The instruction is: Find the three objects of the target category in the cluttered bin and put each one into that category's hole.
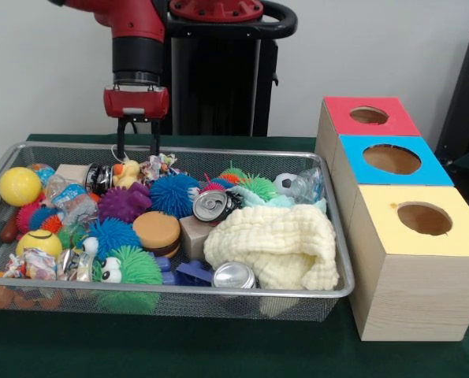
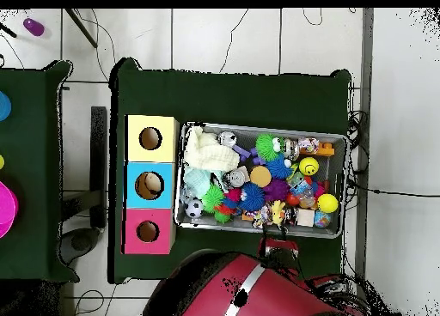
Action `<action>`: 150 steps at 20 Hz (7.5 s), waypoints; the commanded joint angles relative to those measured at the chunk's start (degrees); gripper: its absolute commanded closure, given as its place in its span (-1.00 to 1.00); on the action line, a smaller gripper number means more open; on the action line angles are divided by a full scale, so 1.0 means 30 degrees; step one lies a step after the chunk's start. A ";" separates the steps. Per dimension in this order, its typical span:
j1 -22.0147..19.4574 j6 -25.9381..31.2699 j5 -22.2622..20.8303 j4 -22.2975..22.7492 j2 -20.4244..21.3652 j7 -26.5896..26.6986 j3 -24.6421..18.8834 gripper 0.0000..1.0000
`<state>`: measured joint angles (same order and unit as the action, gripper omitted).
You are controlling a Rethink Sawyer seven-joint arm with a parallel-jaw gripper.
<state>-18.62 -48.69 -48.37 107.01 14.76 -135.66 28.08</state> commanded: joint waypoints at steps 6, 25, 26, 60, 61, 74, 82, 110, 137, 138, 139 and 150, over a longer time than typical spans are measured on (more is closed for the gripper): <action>0.0333 -0.1527 0.0790 -0.2715 -0.1111 0.4058 0.0044 -1.00; -0.0030 -0.3244 0.1986 -0.3426 -0.1430 0.4519 0.0007 -1.00; -0.0026 -0.3314 0.2075 -0.3400 -0.1485 0.4580 0.0020 -1.00; 0.3897 -0.4612 0.6763 -0.1174 -0.3066 0.3083 0.2594 -1.00; 0.3991 -0.4665 0.6830 -0.1127 -0.3094 0.3036 0.2646 -1.00; 0.3425 -0.6409 0.7167 -0.0823 -0.4852 0.2810 0.2794 -1.00; 0.3507 -0.6993 0.7760 -0.0659 -0.6048 0.2414 0.3108 1.00; 0.5322 -0.4077 0.6521 -0.1369 -0.4109 0.0404 0.4007 1.00; 0.5284 -0.3274 0.5942 -0.1189 -0.2837 0.0491 0.3666 -1.00; 0.5265 -0.3557 0.6114 -0.1121 -0.2844 0.0610 0.3697 -1.00; 0.5250 -0.3704 0.6229 -0.1103 -0.2921 0.0705 0.3693 -1.00; 0.4666 -0.5577 0.7155 -0.0934 -0.3738 0.1493 0.3410 -1.00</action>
<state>-2.32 -59.02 -30.62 107.77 6.24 -135.66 43.73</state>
